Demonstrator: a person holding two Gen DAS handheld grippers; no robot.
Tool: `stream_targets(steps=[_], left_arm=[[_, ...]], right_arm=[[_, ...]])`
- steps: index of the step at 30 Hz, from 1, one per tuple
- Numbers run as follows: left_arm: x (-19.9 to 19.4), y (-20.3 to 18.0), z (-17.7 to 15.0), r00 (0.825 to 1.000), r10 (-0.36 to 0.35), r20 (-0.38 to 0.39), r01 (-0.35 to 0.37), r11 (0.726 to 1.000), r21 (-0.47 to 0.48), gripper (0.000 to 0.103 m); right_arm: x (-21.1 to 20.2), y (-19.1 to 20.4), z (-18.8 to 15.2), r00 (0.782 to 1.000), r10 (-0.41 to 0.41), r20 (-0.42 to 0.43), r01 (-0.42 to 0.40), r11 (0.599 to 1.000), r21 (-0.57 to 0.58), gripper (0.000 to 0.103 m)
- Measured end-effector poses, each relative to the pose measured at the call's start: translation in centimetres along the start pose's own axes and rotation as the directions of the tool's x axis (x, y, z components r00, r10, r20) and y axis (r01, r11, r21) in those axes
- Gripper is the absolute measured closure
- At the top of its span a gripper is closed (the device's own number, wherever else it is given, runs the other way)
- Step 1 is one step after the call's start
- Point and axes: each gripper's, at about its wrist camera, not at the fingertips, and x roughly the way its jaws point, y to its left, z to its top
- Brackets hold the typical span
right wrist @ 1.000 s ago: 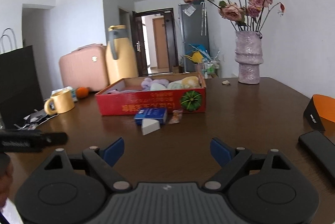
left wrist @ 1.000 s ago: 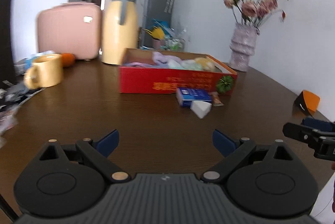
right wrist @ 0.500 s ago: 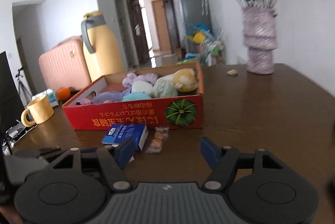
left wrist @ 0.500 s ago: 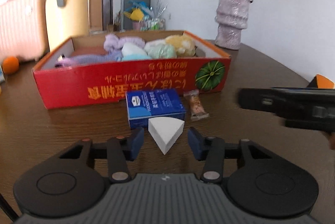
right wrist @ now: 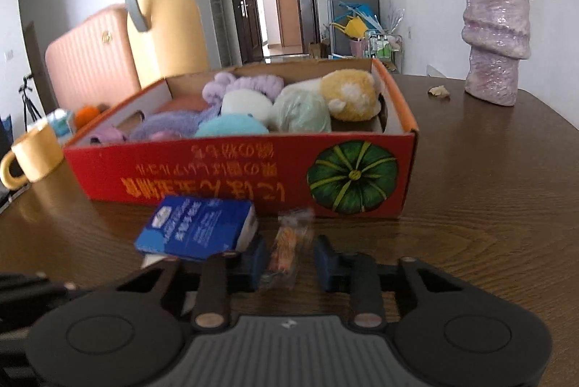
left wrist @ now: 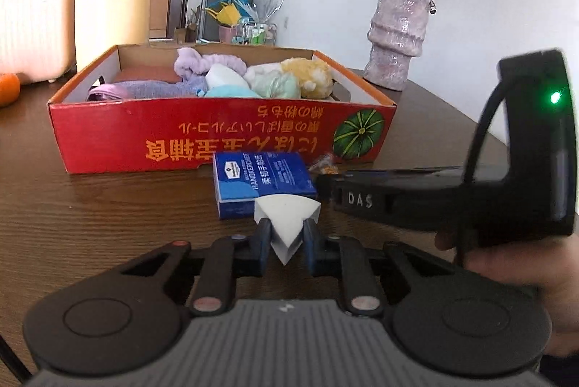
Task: Organize soft objects
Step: 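Grasp the white triangular sponge with the left gripper while the right gripper grasps the snack packet, then carry the sponge and snack packet into the box and open both grippers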
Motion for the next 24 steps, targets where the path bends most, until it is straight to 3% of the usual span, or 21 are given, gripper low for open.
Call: stream_targets(steps=[6,8,19,24], left_arm=[[-0.5,0.1,0.2,1.0,-0.001,0.012,0.001,1.0,-0.004,0.085],[-1.2,-0.1,0.1,0.999,0.033,0.033,-0.033,0.999,0.007,0.085],[-13.4,-0.4,-4.6,0.997,-0.018,0.07,0.019,1.0,-0.015,0.085],[-15.9,-1.7,-5.2,0.995,-0.027,0.096,0.027,1.0,-0.002,0.085]], right_arm=[[-0.8,0.1,-0.3,0.999,-0.025,0.031,0.025,1.0,-0.009,0.088],[-2.3,-0.1,-0.6,0.998,-0.023,0.06,0.022,1.0,0.008,0.088],[-17.5,1.9,-9.9,0.987,0.105,0.124,-0.116,0.99,0.082,0.088],[-20.9,3.6,-10.8,0.979,0.123,0.161,-0.129,0.991,0.031,0.088]])
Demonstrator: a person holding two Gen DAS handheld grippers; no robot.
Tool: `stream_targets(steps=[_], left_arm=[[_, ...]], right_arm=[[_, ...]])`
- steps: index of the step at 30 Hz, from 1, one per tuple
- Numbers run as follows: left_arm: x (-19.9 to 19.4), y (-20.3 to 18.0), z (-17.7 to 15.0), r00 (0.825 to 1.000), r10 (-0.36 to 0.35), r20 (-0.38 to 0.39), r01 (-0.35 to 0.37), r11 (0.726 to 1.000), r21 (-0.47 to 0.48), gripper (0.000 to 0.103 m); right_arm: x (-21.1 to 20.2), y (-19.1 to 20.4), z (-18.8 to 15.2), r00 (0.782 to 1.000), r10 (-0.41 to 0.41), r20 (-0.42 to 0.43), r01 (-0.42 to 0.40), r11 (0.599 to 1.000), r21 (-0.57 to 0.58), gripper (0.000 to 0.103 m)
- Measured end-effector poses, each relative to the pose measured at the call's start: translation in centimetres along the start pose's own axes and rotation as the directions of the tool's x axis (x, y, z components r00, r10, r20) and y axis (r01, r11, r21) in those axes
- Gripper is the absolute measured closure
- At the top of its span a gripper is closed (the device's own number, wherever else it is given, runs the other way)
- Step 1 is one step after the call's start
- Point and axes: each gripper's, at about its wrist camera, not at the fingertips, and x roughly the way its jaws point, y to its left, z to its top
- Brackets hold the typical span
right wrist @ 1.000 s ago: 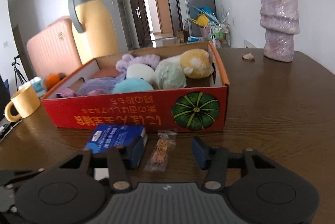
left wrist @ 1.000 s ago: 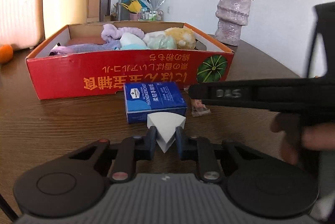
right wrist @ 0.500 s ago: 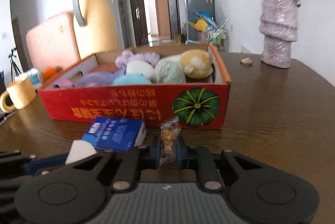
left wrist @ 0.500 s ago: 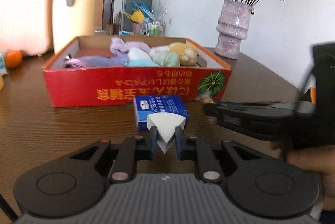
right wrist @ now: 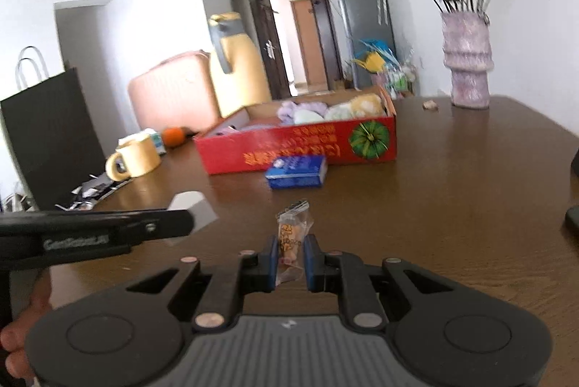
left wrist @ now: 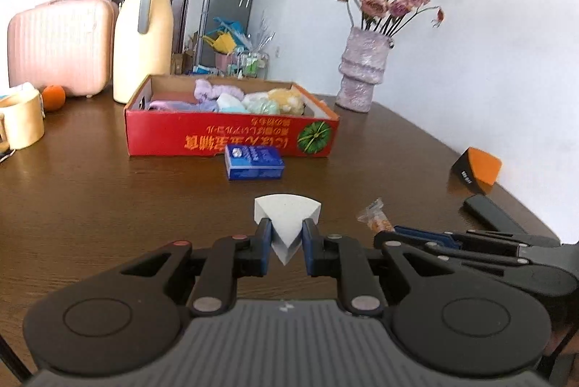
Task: Organize soft objects
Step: 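Carry the sponge and snack packet into the box and open both grippers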
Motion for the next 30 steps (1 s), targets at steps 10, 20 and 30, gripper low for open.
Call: stream_targets(steps=[10,20,30], left_arm=[[-0.1,0.0,1.9,0.999,-0.019,0.041,0.019,1.0,0.008,0.085],[12.1,4.4,14.7,0.996,-0.082,0.016,0.083,0.995,-0.056,0.085],[24.6,6.0,15.0,0.975,-0.12,-0.185,0.105,0.991,-0.088,0.08]], right_arm=[[0.0,-0.4,2.0,0.999,0.039,0.032,-0.039,0.999,-0.005,0.088],[13.0,-5.1,15.0,0.999,0.038,0.006,-0.038,0.999,-0.003,0.088],[27.8,-9.3,17.5,0.972,-0.016,-0.234,0.026,0.999,0.039,0.085]])
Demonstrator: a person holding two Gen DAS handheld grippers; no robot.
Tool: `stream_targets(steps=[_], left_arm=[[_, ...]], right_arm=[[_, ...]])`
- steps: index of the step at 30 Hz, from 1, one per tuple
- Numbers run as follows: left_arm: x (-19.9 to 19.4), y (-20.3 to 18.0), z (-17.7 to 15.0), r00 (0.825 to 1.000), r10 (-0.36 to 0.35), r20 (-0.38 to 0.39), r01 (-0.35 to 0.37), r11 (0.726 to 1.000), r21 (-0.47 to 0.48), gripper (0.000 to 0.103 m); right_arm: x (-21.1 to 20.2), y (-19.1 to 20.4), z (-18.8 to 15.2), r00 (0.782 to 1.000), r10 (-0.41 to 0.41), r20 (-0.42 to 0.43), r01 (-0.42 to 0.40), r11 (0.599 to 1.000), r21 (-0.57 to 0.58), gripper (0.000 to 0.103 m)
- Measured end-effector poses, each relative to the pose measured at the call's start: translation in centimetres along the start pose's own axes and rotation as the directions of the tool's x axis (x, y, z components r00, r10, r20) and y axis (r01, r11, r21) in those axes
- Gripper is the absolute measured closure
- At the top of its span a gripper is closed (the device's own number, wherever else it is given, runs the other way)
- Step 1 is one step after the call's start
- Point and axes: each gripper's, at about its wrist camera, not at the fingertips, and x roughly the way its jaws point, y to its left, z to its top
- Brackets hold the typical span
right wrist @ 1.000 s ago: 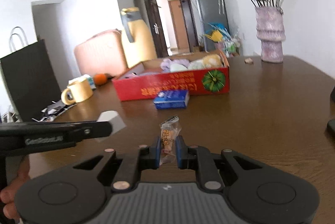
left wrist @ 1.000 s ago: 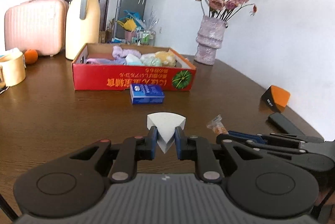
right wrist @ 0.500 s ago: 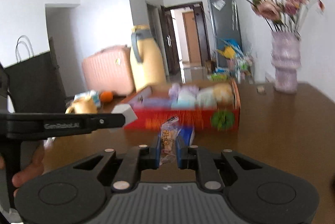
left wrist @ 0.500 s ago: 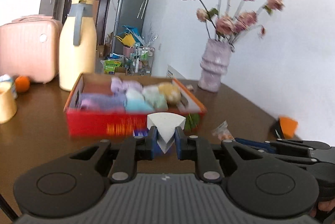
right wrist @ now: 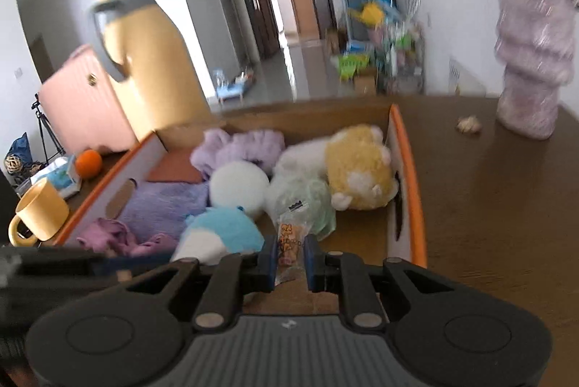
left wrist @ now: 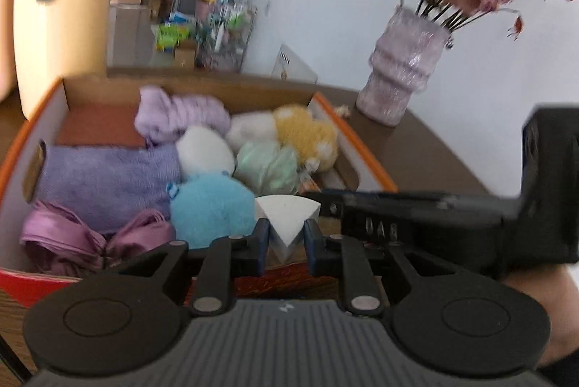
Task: Organize soft objects
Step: 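Carry the sponge and snack packet into the box and open both grippers, then withdraw both grippers toward the blue tissue pack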
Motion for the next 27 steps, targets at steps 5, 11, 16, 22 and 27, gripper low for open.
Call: stream_targets(steps=[5,11,16,22,27], left_arm=[[1.5,1.3,-0.4,0.999,0.033,-0.006,-0.033,0.999,-0.027,0.07],[-0.8,1.9,0.3,0.998,0.053,0.04,-0.051,0.998,-0.039,0.06],[-5.2,0.6,1.1,0.988,0.106,0.111,-0.107,0.994,-0.002,0.059],[-12.8,-1.4,1.0,0.954,0.18,0.239,-0.196,0.98,0.045,0.047],[-18.6,-3.3,-2.5,0.864,0.299,0.406,-0.357,0.931,0.075,0.035]], right_arm=[[1.6,0.3,-0.2,0.999,-0.018,-0.03,0.016,0.999,-0.047,0.08],[-0.2,0.3,0.3,0.999,-0.032,0.009,0.032,0.999,-0.044,0.071],[-4.9,1.7,1.0,0.996,-0.048,0.071,0.054,0.995,-0.079,0.07],[-13.9,3.8,1.4,0.981,-0.062,0.185,0.084,0.99,-0.113,0.061],[-20.4,5.6,-1.3,0.95,-0.064,0.305,0.109,0.985,-0.132,0.042]])
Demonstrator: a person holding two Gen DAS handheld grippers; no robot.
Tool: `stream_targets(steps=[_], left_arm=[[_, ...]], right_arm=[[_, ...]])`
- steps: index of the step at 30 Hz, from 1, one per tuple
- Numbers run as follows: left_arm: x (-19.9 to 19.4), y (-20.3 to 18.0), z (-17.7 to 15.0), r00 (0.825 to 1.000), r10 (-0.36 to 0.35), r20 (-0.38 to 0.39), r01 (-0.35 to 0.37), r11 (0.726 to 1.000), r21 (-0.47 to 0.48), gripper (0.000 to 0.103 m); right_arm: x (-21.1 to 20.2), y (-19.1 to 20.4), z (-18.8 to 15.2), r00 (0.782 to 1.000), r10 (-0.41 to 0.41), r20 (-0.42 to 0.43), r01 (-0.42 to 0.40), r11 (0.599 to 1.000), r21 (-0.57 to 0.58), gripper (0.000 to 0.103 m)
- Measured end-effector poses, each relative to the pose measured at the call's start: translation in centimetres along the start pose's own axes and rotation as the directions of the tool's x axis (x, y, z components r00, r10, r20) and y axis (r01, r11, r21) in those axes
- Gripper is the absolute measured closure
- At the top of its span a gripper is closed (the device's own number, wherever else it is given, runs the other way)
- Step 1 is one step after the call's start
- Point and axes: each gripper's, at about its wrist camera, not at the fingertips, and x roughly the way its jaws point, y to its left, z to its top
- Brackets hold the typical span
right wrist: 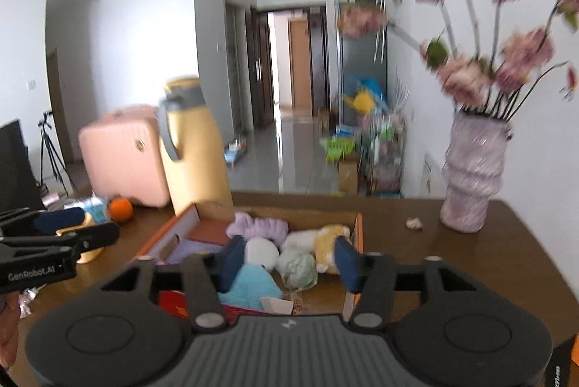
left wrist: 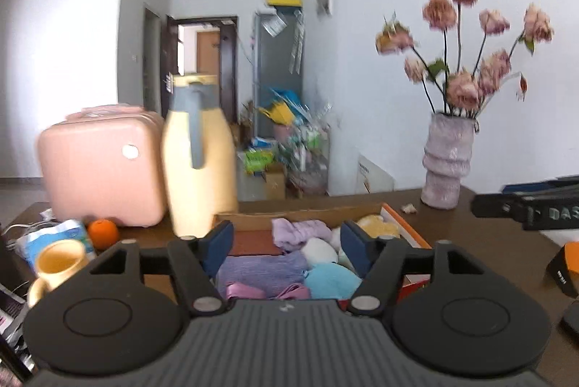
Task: Organize soft objects
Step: 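Withdraw both grippers toward the blue tissue pack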
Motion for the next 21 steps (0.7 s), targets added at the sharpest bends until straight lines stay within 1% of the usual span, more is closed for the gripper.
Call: stream_targets(steps=[3,7,9,12,14,16,18,20,21], left_arm=[[-2.7,0.5,-0.4,1.0,-0.011,0.009,0.012,1.0,-0.027,0.035],[-5.5,0.4,-0.8,0.999,0.016,0.039,-0.015,1.0,-0.024,0.034],[-6.6,0.3,-1.0,0.998,0.018,0.053,-0.017,0.999,-0.027,0.034],[-8.5,0.1,-1.9,0.996,0.039,0.08,-0.038,0.999,-0.013,0.034],[-9.9,0.2,-3.1,0.994,0.045,0.095,-0.043,0.999,-0.018,0.03],[-11.2,0.2,-5.0,0.994,0.036,0.099,-0.035,0.999,-0.01,0.03],[-12.1,-0.1,-7.3,0.995,0.062,0.08,-0.064,0.998,0.024,0.03],[-13.4,-0.4,-9.8,0.995,0.075,0.069,-0.078,0.996,0.053,0.03],[-14.0,-0.4,-10.8,0.995,0.077,0.064,-0.08,0.995,0.054,0.03]], right_arm=[[-2.4,0.9,-1.1,1.0,-0.003,0.029,0.004,1.0,-0.016,0.041],[-4.0,1.7,-2.2,1.0,0.002,0.024,-0.002,1.0,-0.003,0.041],[-5.0,1.9,-2.7,0.999,0.005,0.035,-0.005,1.0,0.002,0.041],[-6.7,2.7,-4.0,0.998,-0.002,0.059,0.002,1.0,-0.001,0.041],[-8.3,3.2,-5.6,0.996,-0.001,0.084,0.001,1.0,-0.002,0.041],[-9.8,3.6,-7.7,0.995,0.017,0.097,-0.017,1.0,-0.001,0.041],[-11.0,4.0,-10.3,0.996,0.026,0.09,-0.026,1.0,-0.008,0.042],[-12.2,4.4,-12.9,0.997,0.01,0.082,-0.009,1.0,-0.004,0.041],[-12.7,4.5,-14.0,0.998,0.015,0.069,-0.015,1.0,-0.01,0.042]])
